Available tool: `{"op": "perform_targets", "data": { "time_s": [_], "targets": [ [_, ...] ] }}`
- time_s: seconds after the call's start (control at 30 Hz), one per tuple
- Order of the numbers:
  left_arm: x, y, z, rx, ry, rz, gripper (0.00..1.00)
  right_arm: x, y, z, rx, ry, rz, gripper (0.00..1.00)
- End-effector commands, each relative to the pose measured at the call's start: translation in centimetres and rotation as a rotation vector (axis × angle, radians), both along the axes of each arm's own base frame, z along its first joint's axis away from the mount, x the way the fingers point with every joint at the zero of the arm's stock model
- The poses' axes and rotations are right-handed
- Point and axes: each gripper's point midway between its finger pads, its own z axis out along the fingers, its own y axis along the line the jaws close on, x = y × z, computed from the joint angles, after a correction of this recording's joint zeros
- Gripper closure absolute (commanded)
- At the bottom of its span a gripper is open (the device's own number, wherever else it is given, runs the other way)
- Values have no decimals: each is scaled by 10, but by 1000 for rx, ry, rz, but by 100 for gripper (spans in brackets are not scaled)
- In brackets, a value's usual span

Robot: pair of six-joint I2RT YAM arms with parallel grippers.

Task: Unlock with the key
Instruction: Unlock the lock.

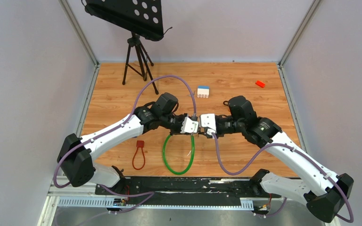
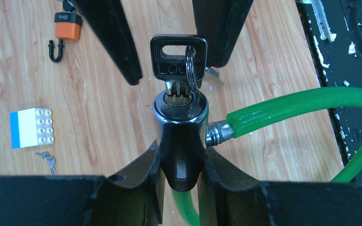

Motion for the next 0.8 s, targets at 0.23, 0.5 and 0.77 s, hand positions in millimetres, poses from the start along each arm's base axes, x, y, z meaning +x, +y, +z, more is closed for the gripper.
{"op": "perform_targets", "data": {
  "time_s": [0.23,0.5,0.77],
  "targets": [
    [6,-8,25,-77,-57,-2,100,0,10,2,61,37,-17,86],
    [16,-7,26,-80,-87,44,100,-3,13,-2,85,114,-34,93],
    [40,-5,32,-117,-140,194,100,-2,13,-6,96,168,-78,99]
  ]
}}
